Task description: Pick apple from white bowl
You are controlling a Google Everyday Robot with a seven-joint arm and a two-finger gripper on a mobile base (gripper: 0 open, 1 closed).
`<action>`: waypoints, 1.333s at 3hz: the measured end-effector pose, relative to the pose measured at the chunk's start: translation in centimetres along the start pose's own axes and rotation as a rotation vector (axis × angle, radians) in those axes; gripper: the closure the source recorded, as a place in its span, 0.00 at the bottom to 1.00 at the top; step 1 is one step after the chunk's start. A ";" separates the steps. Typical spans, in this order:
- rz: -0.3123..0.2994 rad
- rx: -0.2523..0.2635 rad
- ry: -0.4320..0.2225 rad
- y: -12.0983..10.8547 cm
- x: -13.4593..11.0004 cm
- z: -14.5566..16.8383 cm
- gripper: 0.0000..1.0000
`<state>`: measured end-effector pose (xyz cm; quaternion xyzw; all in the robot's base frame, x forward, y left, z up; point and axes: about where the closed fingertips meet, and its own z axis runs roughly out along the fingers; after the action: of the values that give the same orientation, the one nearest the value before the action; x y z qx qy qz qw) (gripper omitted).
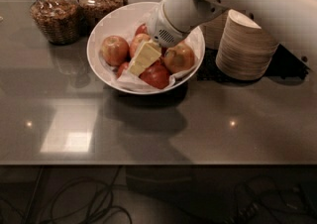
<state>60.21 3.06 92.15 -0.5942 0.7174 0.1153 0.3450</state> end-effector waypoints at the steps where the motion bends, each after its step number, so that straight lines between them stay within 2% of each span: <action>1: 0.000 0.000 0.000 0.0 0.0 0.0 0.42; 3: 0.000 0.000 0.000 0.0 0.0 0.0 0.89; 4: 0.000 0.000 0.000 0.0 0.0 0.0 1.00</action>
Offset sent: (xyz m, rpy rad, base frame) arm -0.0001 -0.0001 -0.0001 0.0001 0.0002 -0.0002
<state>60.20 3.06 92.14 -0.5942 0.7174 0.1154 0.3449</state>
